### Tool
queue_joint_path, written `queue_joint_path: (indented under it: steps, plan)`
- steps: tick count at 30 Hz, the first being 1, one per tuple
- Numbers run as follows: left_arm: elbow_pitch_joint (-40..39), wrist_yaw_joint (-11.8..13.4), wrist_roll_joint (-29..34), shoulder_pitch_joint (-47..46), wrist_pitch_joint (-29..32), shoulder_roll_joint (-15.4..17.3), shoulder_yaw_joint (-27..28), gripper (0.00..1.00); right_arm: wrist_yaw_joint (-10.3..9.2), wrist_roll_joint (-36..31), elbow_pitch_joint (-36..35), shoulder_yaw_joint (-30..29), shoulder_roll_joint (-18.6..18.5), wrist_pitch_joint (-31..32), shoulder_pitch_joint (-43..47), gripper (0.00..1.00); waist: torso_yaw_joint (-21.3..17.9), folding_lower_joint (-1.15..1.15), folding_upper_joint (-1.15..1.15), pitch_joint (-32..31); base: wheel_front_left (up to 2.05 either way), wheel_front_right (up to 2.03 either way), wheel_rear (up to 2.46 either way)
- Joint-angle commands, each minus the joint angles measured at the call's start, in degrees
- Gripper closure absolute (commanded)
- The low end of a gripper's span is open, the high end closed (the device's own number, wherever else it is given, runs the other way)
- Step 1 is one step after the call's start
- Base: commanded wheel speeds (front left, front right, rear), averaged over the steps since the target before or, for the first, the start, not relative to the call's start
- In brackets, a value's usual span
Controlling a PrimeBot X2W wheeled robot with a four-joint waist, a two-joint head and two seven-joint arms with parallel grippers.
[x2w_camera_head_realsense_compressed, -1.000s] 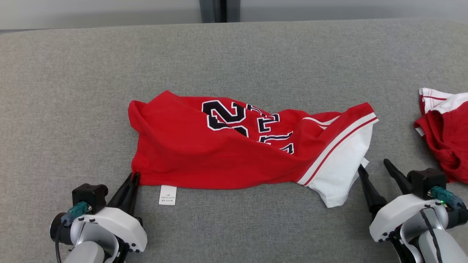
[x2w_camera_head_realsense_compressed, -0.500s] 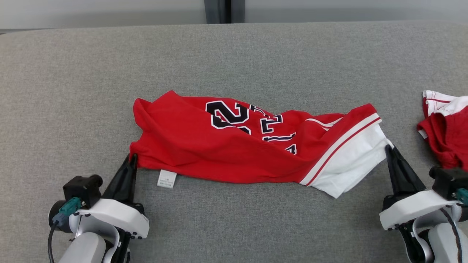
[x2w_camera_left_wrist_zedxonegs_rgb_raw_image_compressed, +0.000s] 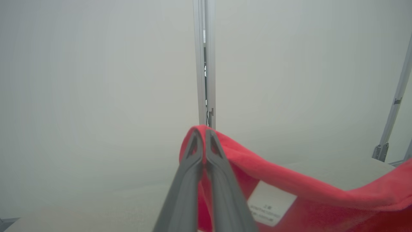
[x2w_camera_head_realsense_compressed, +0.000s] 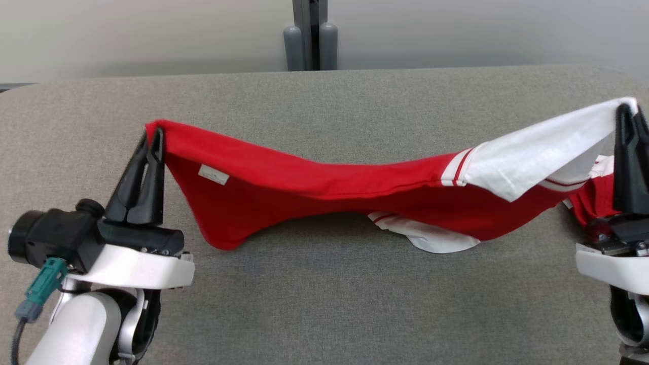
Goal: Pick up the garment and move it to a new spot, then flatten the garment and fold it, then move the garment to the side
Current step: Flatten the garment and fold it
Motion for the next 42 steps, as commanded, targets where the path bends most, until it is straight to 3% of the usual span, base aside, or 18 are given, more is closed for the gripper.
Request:
queue_joint_path:
  steps: [1, 10, 19, 26, 32, 35, 42]
  plan:
    - [-2.48, 0.76, 0.74, -1.81, 0.44, 0.66, 0.55, 1.00, 0.02, -0.23, -2.05, -0.35, -0.22, 0.12, -1.30, 1.00, 0.23, 0.00, 0.00, -1.06, 0.00, 0.00, 0.00]
    - [-15.23, 2.80, 4.25, -8.00, 3.47, 3.68, 3.02, 1.00, 0.02, -1.24, -11.70, -0.46, -1.59, 1.83, -6.95, 1.00, 0.17, 0.00, 0.00, -3.79, 0.00, 0.00, 0.00]
    - [-20.23, 2.79, 5.32, -14.14, 7.22, 6.05, 4.50, 1.00, 0.02, 0.02, -17.42, 0.65, -3.53, 5.03, -12.21, 1.00, -0.12, 0.00, 0.00, -4.77, 0.00, 0.00, 0.00]
    - [-11.52, -0.97, 1.75, -22.27, 8.99, 4.41, 2.16, 1.00, 0.02, 4.25, -4.29, 5.61, -8.42, 5.98, -25.17, 1.00, -0.50, 0.00, 0.00, 0.18, 0.00, 0.00, 0.00]
    - [2.52, -5.94, 0.11, -35.11, 9.14, 1.96, -0.44, 1.00, 0.02, 6.72, 11.07, 10.21, -11.93, 4.67, -41.60, 1.00, 0.45, 0.00, 0.00, 5.69, 0.00, 0.00, 0.00]
    - [10.30, -7.13, -0.41, -42.61, 8.64, -0.03, -0.81, 1.00, 0.02, 7.32, 19.20, 12.74, -13.14, 3.87, -50.89, 1.00, 1.20, 0.00, 0.00, 8.02, 0.00, 0.00, 0.00]
    - [31.76, -10.47, -2.14, -59.47, 7.69, -4.56, -1.14, 1.00, 0.01, 9.41, 40.17, 17.13, -11.47, 2.95, -71.31, 1.00, 2.37, 0.00, 0.00, 12.23, 0.00, 0.00, 0.00]
